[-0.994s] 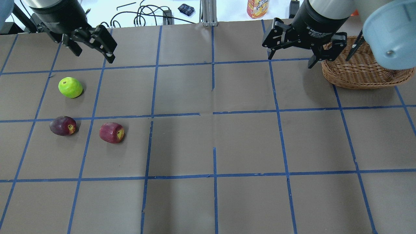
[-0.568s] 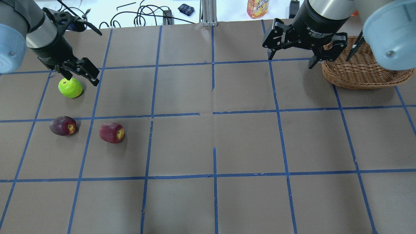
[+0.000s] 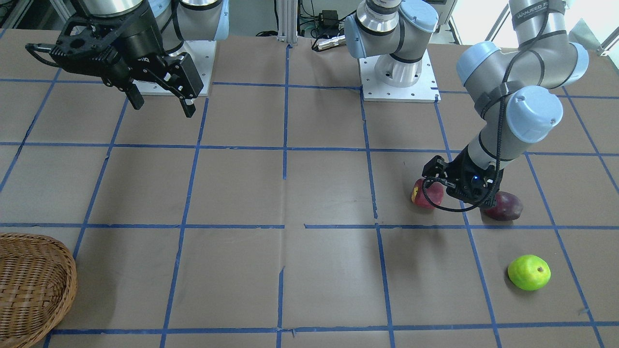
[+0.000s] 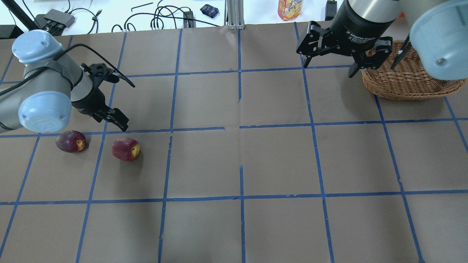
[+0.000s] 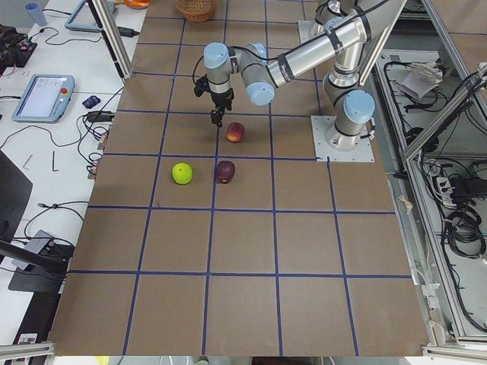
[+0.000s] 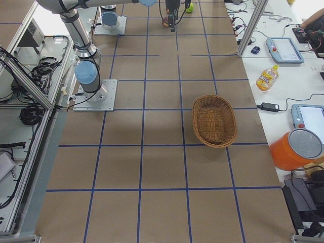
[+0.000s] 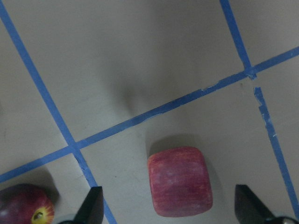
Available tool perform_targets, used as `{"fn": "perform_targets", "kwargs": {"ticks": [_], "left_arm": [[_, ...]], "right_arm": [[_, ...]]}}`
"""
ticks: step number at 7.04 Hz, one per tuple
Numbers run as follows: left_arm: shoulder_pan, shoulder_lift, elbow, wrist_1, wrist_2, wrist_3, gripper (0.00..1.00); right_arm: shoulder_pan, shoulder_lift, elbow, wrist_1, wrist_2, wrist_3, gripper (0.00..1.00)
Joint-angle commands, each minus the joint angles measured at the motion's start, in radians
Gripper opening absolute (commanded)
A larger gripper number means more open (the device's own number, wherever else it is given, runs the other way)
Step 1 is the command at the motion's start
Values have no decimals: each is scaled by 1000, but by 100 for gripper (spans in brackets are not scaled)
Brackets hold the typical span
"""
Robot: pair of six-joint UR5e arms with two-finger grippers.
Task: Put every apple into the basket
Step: 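Lower the left gripper onto the red apple and close it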
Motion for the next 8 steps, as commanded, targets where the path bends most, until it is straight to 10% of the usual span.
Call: {"fn": "perform_targets", "kwargs": {"ticks": [1, 4, 6, 8], "left_arm": [[2, -14, -127, 137, 6, -12, 100], [0, -21, -187, 215, 9, -44, 100], [-3, 1, -210, 334, 14, -48, 0], [-18, 56, -174, 270, 40, -76, 0]], "right_arm": [[0, 1, 1, -1, 1, 0, 100], [2, -1, 2, 1, 1, 0, 100], [2, 2, 4, -1, 4, 0, 100], [2, 4, 4, -1, 3, 2, 100]]}}
